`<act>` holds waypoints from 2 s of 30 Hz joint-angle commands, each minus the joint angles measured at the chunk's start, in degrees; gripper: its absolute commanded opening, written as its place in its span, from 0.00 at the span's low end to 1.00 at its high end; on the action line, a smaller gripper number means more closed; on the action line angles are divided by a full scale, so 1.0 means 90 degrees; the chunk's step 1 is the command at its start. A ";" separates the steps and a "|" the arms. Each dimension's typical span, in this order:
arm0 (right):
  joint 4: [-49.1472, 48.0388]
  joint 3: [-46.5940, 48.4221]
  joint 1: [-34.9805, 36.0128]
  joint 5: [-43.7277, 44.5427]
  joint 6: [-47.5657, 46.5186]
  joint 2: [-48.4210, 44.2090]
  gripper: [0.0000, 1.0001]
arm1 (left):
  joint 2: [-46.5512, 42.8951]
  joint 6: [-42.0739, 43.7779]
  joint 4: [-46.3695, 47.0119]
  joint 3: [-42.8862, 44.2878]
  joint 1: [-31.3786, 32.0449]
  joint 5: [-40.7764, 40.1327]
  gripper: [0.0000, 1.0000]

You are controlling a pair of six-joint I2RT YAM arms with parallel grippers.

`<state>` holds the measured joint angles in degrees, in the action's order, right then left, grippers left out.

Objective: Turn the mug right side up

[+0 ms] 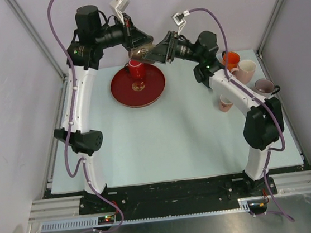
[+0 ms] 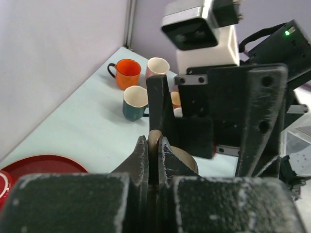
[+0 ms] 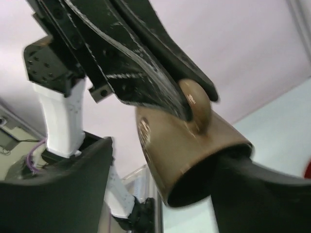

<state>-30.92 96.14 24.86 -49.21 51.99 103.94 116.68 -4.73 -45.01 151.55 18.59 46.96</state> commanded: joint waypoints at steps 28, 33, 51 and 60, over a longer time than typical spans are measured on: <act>1.0053 0.1899 -0.0211 0.6689 -0.6505 0.1236 0.00 | -0.1368 0.2004 0.0332 -0.3878 -0.1299 -0.3960 1.00; 0.9723 0.1616 -0.0295 0.6339 -0.6297 0.1801 0.00 | -0.1130 0.2682 0.0327 -0.4141 -0.1318 -0.3570 1.00; 0.9136 0.0697 -0.0790 0.6199 -0.5644 0.2169 0.35 | 0.2111 0.6245 0.0386 -0.1018 -0.0732 -0.2464 1.00; 0.9450 0.0647 -0.0717 0.6290 -0.5528 0.1863 0.62 | 0.3109 0.8611 0.0585 -0.0431 -0.0433 -0.2913 1.00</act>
<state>52.38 102.02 17.85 6.07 1.06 123.61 140.44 63.00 -41.82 140.44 14.59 22.65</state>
